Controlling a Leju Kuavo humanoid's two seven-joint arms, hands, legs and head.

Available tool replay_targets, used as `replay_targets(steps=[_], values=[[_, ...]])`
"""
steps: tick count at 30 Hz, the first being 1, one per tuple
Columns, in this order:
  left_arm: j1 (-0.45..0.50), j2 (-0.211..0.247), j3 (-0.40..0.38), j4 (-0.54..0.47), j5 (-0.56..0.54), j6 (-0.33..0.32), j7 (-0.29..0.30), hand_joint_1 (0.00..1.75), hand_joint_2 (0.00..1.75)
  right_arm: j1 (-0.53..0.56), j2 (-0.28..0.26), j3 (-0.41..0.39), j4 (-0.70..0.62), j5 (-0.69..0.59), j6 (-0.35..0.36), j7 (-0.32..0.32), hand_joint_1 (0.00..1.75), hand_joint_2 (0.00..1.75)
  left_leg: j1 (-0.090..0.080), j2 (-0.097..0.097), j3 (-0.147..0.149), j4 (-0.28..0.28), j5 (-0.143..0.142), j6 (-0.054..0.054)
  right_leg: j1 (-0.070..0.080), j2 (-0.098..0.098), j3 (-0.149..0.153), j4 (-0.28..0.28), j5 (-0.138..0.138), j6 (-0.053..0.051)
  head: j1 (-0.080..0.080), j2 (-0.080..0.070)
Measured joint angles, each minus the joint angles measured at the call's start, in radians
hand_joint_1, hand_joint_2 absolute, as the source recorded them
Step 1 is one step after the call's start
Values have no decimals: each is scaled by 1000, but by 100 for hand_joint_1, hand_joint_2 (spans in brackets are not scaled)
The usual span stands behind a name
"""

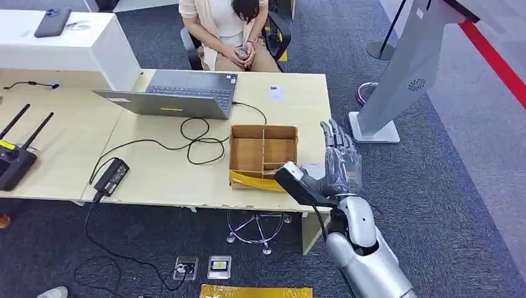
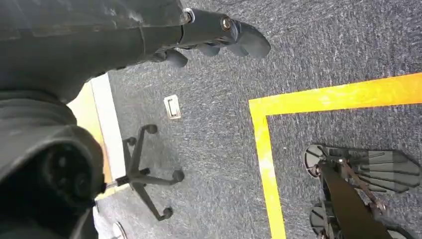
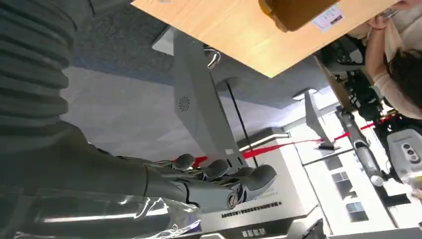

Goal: Pass the card to the sensor for recognition and then transmit it.

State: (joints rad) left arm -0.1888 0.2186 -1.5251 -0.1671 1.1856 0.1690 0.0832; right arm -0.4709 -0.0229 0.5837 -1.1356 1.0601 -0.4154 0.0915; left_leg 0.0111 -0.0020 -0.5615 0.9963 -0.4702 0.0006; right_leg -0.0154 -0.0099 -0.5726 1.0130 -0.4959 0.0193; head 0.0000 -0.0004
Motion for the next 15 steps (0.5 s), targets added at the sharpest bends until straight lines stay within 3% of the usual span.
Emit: replay_targets(steps=[15], values=[[-1, -10, -1, 0, -1, 4, -2, 0, 0, -79, 149, 6, 291, -19, -22, -50, 0, 175, 0, 0, 0, 0, 0, 0, 0, 0, -1, 0, 0, 0, 0, 0]])
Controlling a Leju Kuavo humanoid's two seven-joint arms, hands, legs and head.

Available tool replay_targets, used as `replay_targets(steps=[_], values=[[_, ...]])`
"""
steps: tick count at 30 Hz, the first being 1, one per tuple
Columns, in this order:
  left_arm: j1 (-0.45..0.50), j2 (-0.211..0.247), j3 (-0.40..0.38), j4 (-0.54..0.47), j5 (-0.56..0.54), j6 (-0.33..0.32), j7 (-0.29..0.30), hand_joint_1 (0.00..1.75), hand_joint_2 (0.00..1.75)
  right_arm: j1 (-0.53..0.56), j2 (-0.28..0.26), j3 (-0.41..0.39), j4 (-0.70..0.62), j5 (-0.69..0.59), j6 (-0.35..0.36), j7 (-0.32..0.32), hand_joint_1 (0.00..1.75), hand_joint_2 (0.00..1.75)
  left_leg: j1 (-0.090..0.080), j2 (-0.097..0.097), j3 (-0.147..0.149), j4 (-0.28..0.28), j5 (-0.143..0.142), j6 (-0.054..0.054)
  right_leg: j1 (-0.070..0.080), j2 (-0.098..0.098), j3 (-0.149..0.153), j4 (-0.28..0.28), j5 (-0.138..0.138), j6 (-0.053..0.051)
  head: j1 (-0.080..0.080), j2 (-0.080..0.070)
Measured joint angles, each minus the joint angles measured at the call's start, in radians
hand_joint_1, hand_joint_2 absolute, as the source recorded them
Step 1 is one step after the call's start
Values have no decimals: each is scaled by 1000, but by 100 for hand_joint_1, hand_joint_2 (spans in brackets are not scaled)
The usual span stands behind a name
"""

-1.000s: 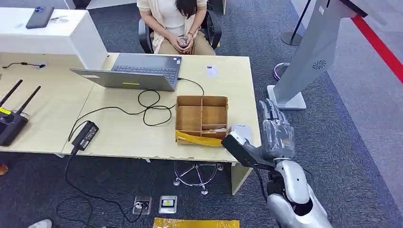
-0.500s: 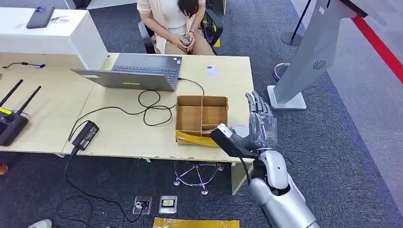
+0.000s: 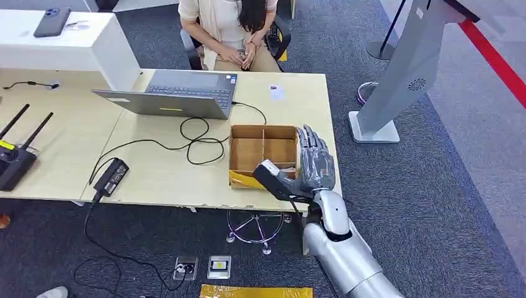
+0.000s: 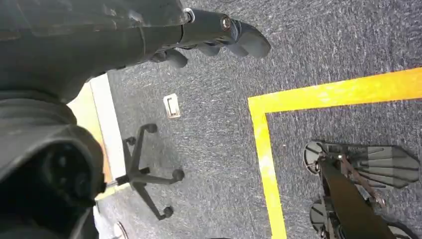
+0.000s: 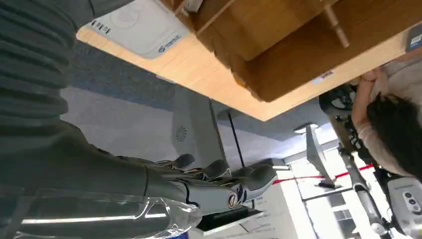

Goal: Pass the card to the sensor for recognition and then transmit it.

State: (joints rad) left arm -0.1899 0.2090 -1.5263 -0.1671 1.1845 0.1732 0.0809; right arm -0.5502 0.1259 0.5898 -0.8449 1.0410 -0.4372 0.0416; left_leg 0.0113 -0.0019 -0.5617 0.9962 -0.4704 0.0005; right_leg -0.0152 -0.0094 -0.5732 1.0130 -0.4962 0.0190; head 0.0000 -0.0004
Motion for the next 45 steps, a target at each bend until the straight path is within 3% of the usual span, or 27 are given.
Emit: replay_targets(steps=[5, 23, 45], values=[[0, -4, -1, 0, 0, -2, -1, 0, 0, -3, 42, 8, 64, -10, -7, 4, 0, 175, 0, 0, 0, 0, 0, 0, 0, 0, 0, 0, 0, 0, 0, 0], [-1, -8, -1, 0, 10, 2, -8, 0, 0, -5, 82, 8, 169, -27, -10, -22, 0, 175, 0, 0, 0, 0, 0, 0, 0, 1, 0, 0, 0, 0, 0, 0], [0, -6, -1, 0, 28, -9, -11, 0, 0, -92, 80, 8, 281, -13, -80, -78, 0, 175, 0, 0, 0, 0, 0, 0, 0, 1, 0, 0, 0, 0, 0, 0]])
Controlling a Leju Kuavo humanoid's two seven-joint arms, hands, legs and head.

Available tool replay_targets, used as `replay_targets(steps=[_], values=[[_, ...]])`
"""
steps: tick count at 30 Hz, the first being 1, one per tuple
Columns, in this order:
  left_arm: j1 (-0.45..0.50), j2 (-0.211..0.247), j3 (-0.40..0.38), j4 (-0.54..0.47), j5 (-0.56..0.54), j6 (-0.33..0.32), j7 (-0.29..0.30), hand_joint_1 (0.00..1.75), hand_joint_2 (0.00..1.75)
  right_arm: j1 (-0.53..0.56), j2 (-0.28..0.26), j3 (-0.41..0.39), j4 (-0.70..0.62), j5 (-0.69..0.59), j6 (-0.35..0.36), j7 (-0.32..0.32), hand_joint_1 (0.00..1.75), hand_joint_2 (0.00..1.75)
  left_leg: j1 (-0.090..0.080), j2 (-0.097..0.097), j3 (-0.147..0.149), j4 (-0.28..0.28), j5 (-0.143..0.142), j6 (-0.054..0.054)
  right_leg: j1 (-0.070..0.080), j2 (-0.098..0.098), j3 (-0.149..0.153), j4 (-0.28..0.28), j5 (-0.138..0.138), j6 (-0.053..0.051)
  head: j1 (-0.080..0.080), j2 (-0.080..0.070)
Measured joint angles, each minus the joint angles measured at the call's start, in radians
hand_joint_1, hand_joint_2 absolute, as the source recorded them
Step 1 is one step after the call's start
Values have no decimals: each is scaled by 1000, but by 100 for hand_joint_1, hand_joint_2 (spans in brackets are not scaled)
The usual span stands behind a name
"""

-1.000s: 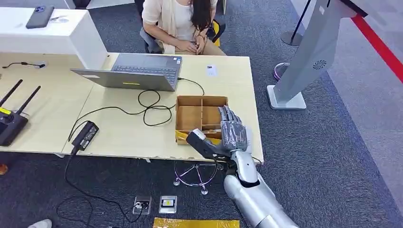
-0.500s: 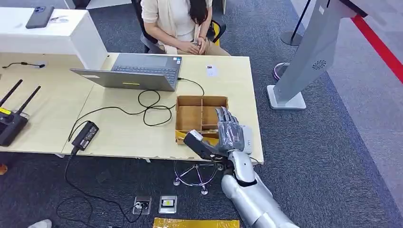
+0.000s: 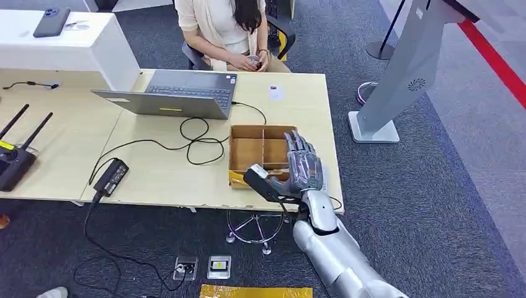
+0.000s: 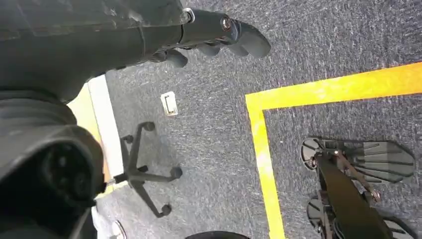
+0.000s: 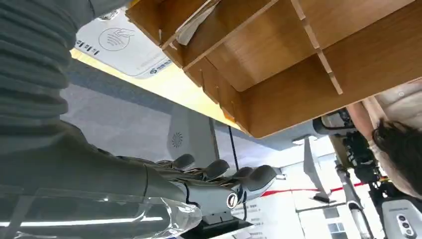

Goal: Pass the card to the sensor for recognition and then transmit it.

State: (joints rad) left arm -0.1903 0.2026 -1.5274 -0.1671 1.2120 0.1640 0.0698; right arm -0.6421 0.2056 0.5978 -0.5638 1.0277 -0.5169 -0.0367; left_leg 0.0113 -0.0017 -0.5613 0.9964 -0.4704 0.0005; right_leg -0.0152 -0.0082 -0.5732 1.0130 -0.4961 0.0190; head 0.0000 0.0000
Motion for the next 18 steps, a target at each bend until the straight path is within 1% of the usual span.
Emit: replay_targets(steps=[2, 6, 18], values=[[1, 2, 0, 0, 14, -5, -5, 0, 0, -6, -2, 0, 10, -14, 0, -15, 0, 175, 0, 0, 0, 0, 0, 0, 0, 0, 0, 0, 0, 0, 0, 0], [1, 6, 0, 0, 17, -6, -11, 0, 0, -9, -5, 0, 23, -29, 2, -24, 0, 175, 0, 0, 0, 0, 0, 0, 0, 0, 0, 0, 0, 0, 0, 0], [0, 8, 0, 0, -3, -10, -14, 0, 0, -6, -8, 0, 54, -44, 6, -23, 0, 175, 0, 0, 0, 0, 0, 0, 0, 0, 0, 0, 0, 0, 0, 0]])
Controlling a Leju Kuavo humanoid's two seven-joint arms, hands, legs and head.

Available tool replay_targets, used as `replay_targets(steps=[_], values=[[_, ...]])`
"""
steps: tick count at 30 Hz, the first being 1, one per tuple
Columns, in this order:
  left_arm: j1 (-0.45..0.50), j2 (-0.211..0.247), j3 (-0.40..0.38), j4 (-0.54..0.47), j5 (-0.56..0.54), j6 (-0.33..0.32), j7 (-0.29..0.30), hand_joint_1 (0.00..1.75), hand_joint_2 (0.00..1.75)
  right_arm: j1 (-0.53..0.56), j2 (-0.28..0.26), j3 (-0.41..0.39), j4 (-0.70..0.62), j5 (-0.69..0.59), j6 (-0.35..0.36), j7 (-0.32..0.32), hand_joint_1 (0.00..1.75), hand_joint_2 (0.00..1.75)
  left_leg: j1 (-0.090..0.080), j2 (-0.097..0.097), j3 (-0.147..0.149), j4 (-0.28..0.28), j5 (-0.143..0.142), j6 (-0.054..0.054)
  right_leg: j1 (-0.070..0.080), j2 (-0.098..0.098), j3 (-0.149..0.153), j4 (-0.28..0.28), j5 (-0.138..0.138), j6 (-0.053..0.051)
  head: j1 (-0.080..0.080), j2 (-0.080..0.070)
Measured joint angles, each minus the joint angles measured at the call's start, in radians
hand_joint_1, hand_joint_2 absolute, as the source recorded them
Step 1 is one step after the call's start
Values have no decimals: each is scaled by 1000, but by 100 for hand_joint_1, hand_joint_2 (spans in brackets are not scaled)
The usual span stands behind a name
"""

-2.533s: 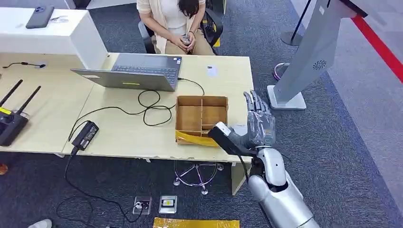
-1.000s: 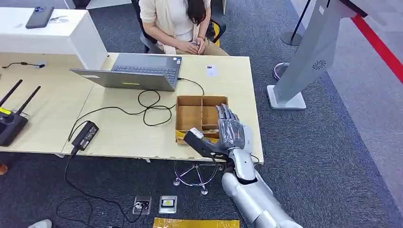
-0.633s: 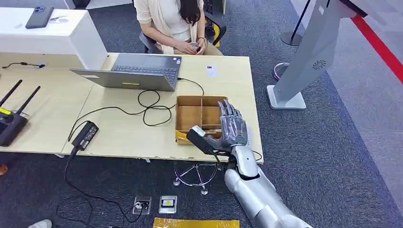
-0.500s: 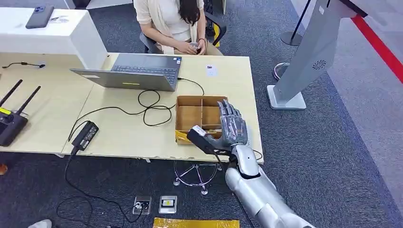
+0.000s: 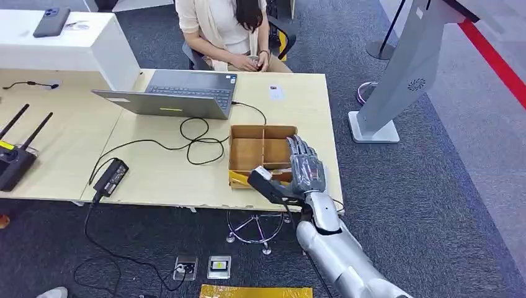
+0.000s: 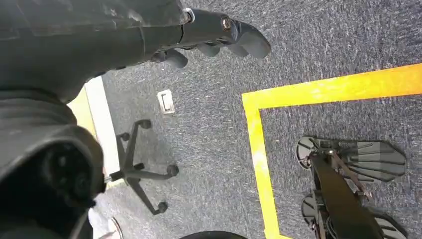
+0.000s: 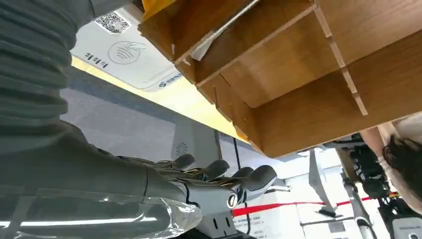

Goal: Pass the card to the sensor for recognition and then transmit it.

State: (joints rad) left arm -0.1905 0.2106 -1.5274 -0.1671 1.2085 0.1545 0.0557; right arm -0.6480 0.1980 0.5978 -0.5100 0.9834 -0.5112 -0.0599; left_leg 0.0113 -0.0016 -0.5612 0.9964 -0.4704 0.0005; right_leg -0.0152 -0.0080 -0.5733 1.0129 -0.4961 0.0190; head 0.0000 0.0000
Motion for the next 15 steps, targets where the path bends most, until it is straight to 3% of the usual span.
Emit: replay_targets(steps=[15], values=[[-1, 0, 0, 0, -8, -2, 0, 0, 0, 4, -4, 0, 30, -19, 6, 0, 0, 175, 0, 0, 0, 0, 0, 0, 0, 0, 0, 0, 0, 0, 0, 0]])
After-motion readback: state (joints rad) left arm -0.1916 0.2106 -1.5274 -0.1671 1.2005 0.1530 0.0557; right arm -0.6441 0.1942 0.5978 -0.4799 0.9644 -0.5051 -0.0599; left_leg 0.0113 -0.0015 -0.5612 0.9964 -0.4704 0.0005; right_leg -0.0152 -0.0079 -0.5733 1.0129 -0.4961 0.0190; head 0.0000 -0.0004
